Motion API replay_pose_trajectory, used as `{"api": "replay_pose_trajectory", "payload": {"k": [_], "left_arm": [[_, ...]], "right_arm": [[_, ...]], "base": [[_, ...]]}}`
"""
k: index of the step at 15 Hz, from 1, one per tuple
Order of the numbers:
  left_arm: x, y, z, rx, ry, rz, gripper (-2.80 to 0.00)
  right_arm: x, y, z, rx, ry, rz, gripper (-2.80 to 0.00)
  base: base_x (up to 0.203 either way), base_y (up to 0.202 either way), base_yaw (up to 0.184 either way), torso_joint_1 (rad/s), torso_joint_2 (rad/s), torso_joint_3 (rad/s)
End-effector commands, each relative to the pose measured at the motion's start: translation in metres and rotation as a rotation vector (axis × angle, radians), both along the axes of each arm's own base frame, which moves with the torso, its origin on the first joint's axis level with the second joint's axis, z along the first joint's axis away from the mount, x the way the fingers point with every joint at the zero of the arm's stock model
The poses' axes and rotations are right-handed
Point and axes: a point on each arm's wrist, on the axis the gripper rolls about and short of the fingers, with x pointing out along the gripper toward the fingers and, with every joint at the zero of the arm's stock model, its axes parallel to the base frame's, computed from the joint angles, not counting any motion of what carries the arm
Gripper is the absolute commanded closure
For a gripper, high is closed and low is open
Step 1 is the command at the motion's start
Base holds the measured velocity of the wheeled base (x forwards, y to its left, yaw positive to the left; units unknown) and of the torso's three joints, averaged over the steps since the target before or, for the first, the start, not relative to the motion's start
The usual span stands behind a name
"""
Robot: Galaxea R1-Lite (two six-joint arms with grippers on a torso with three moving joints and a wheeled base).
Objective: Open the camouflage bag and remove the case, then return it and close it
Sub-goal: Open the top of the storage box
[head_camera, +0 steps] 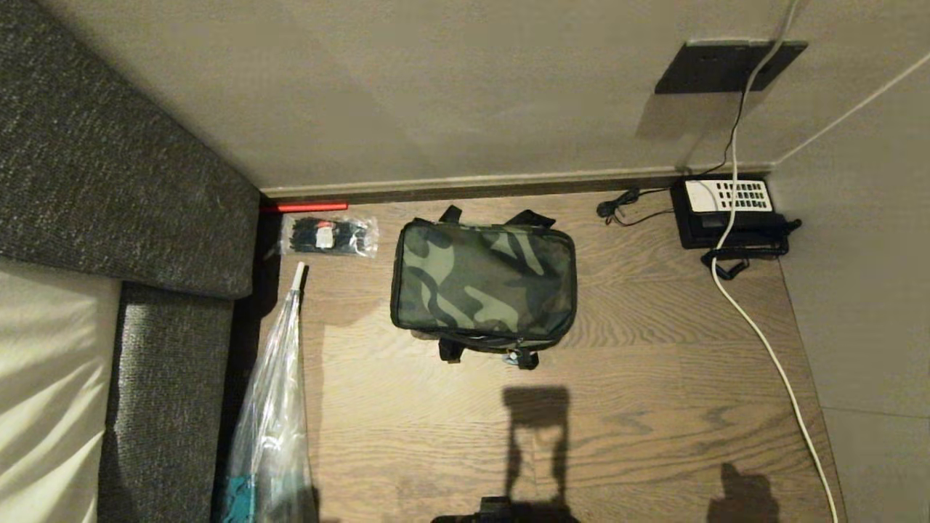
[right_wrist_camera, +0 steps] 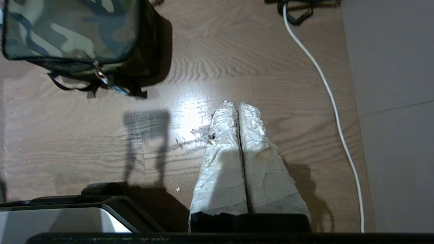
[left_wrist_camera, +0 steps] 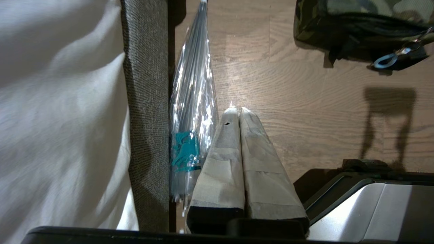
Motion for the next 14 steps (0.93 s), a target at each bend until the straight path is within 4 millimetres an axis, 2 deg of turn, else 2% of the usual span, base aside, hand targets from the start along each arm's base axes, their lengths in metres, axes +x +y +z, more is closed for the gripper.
{"api": "replay_pose_trajectory", "payload": {"k": [1, 6, 14], "left_arm": [[-0.0002, 0.0, 0.0, 0.0, -0.002, -0.001, 0.0], [-0.0001, 0.0, -0.0003, 0.006, 0.0, 0.0, 0.0], [-0.0001, 0.0, -0.0003, -0.011, -0.001, 0.001, 0.0]], "right_arm": [[-0.0005, 0.0, -0.0042, 0.0, -0.007, 0.0, 0.0], [-0.0005, 0.0, -0.0042, 0.0, -0.007, 0.0, 0.0], [-0.0005, 0.0, -0.0042, 0.0, -0.007, 0.0, 0.0]], "base": [[0.0, 0.0, 0.0, 0.0, 0.01, -0.195], [0.0, 0.0, 0.0, 0.003, 0.0, -0.164], [0.0, 0.0, 0.0, 0.001, 0.0, -0.009]]}}
